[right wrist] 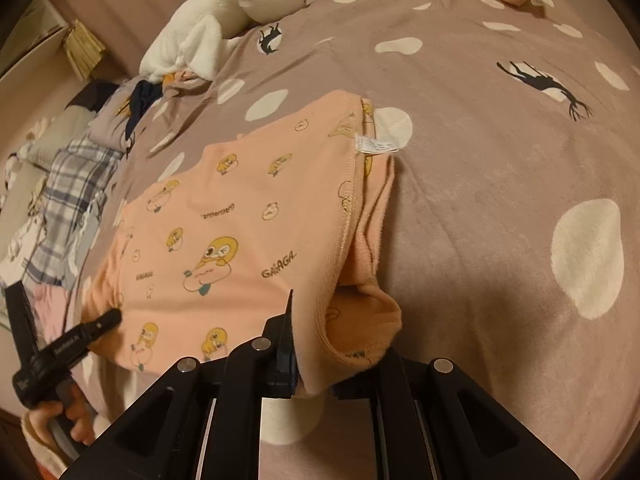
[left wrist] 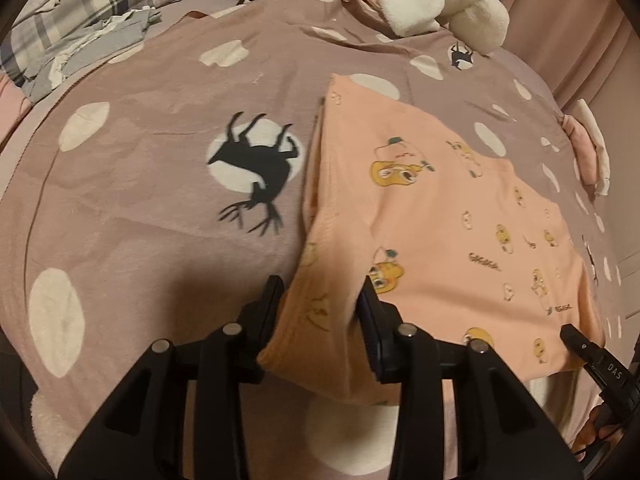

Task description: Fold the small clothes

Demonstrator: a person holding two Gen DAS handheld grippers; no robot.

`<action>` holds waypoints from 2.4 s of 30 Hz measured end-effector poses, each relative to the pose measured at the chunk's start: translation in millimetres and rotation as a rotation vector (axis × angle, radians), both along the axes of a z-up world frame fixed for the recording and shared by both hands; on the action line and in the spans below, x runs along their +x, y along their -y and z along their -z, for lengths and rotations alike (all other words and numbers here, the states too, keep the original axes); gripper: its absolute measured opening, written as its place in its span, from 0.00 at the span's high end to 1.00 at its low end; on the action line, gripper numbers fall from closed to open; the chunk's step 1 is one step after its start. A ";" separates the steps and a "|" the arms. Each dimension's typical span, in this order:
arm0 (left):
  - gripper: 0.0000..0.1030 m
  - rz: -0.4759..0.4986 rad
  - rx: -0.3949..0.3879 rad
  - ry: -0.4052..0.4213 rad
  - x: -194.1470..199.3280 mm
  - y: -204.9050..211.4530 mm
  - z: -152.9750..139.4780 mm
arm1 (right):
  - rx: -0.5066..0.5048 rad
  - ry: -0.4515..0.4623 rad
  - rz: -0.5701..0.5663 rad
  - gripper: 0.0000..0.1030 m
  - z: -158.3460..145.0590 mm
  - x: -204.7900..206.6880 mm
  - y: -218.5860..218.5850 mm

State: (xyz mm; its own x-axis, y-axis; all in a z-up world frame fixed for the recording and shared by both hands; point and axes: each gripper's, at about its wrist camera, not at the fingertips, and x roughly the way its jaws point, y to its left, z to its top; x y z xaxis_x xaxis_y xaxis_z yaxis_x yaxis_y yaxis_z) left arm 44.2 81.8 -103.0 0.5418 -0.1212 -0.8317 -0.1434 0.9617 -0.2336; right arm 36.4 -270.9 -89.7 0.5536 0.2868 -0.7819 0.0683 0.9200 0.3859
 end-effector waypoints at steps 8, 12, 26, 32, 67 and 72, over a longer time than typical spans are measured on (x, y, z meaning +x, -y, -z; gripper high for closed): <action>0.45 -0.035 0.053 0.016 -16.6 -18.2 0.5 | -0.070 0.004 0.002 0.91 -0.3 -7.7 -2.6; 0.43 -0.053 0.034 -0.010 -21.2 -31.5 4.3 | -0.093 0.001 0.017 0.84 -1.1 -11.9 2.6; 0.42 -0.092 0.072 -0.007 -39.6 -52.5 5.5 | -0.204 0.015 0.040 0.83 -2.2 -23.7 5.6; 0.45 -0.190 0.238 -0.029 -43.2 -67.2 6.6 | -0.253 0.012 0.056 0.80 -3.2 -26.9 10.6; 0.00 -0.098 0.113 -0.025 -49.3 -50.5 -17.3 | -0.411 0.028 0.082 0.14 -36.6 -42.5 -6.2; 0.00 -0.068 0.074 -0.016 -48.2 -40.8 -27.3 | -0.246 0.024 0.039 0.06 -32.8 -44.4 -12.8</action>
State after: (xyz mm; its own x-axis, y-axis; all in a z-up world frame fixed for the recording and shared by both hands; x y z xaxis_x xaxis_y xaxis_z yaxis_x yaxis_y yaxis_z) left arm -4.0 122.6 -75.7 0.5332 -0.0222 -0.8457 -0.2120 0.9643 -0.1590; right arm -7.9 -258.1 -56.9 0.5795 0.0674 -0.8122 0.0990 0.9834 0.1523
